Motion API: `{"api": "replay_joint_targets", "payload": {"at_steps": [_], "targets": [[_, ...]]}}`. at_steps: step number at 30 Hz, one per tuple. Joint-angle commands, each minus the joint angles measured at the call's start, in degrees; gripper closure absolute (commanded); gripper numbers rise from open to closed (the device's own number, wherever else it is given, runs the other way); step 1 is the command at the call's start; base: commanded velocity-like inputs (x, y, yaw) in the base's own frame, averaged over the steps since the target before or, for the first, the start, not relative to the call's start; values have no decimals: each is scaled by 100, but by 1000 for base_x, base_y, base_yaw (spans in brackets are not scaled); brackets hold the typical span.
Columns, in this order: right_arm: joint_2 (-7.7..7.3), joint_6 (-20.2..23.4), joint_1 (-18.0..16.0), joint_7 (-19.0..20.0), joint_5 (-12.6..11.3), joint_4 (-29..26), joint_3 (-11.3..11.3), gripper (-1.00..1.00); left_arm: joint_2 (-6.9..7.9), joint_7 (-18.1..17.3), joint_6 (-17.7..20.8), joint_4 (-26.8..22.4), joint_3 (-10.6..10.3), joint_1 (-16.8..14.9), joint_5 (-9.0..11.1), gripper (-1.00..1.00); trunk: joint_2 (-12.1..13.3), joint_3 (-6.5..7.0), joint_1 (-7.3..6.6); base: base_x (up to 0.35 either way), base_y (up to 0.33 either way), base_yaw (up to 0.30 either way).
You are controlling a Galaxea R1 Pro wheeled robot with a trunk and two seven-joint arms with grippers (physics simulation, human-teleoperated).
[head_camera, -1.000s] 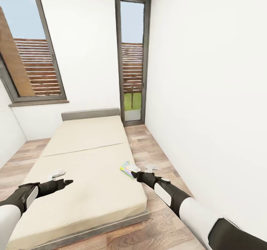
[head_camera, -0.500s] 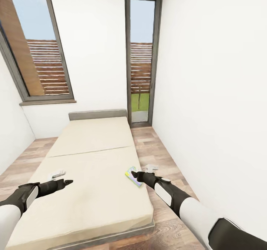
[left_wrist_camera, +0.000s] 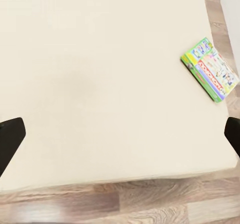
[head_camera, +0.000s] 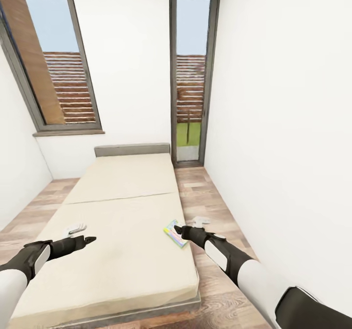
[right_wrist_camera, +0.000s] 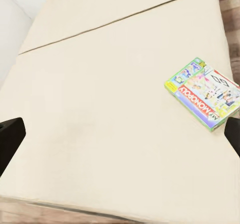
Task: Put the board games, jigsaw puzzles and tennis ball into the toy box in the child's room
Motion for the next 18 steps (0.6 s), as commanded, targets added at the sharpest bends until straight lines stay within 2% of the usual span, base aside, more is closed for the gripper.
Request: {"api": "replay_joint_targets", "payload": {"at_steps": [1, 8, 12, 18], "targets": [[-7, 34, -8, 11, -56, 1, 13, -100, -3, -29, 51, -8, 48, -5, -22, -100, -14, -19, 4, 14, -69, 220], [-2, 407, -8, 12, -85, 3, -109, -100, -2, -29, 51, -9, 49, -5, -17, -100, -14, -60, 4, 5, -33, 229], [-7, 483, -8, 16, -83, 2, -137, -100, -2, -29, 51, -7, 50, -5, -15, -100, -14, -84, 4, 1, -171, 226], [-21, 496, -8, 28, -83, -5, -165, -100, 5, -29, 51, -7, 55, -5, -13, -100, -14, -96, 4, 0, -136, 70]]}}
